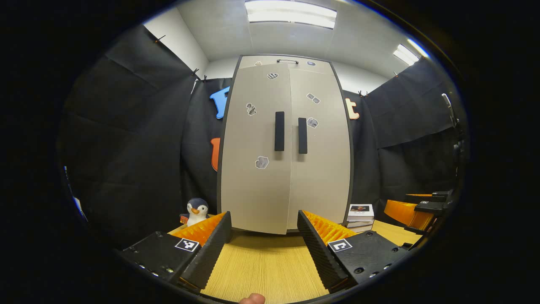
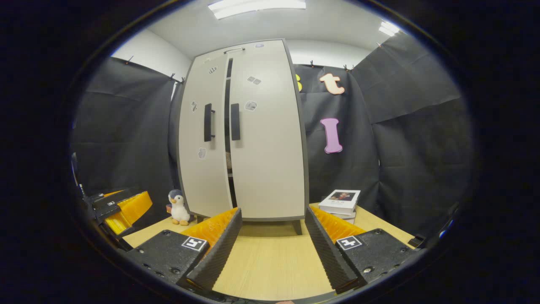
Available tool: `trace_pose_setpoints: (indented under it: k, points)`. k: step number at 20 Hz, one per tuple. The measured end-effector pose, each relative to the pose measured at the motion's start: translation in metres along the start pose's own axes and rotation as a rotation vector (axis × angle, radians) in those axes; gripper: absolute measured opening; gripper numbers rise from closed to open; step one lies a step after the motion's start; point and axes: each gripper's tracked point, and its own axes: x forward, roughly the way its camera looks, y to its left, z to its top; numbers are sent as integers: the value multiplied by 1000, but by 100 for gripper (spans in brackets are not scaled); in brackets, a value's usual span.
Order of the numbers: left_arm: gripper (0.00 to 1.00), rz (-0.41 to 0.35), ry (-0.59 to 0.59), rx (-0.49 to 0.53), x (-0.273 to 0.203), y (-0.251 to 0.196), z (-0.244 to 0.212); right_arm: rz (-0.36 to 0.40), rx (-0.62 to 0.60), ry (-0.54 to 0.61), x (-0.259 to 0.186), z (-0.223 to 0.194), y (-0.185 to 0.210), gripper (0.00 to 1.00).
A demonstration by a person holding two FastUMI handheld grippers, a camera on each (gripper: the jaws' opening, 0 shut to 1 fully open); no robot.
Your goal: Grab one shoe with the right hand and put it into the shoe cabinet, grab the other shoe with the left hand and put it into the shoe cabinet; then close the right door with the right hand and the left door with the left hand.
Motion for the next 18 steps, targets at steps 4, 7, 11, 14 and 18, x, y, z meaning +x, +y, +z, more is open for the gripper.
trace_pose_setpoints:
  k: [4, 7, 11, 14, 18]
  points:
    - [95, 1, 1, 1, -2, 1, 1, -3, 0, 4, -2, -2, -1, 96]
    - [95, -3, 9, 1, -2, -1, -3, -6, 7, 10, -3, -4, -2, 97]
    - [95, -7, 7, 4, -1, -2, -2, -11, 7, 12, -4, -4, -3, 94]
    - [95, -7, 9, 2, -2, -2, -3, -12, 8, 9, -5, -4, -3, 97]
    - [95, -7, 4, 3, -2, -2, -2, -16, 9, 7, -6, -3, -5, 95]
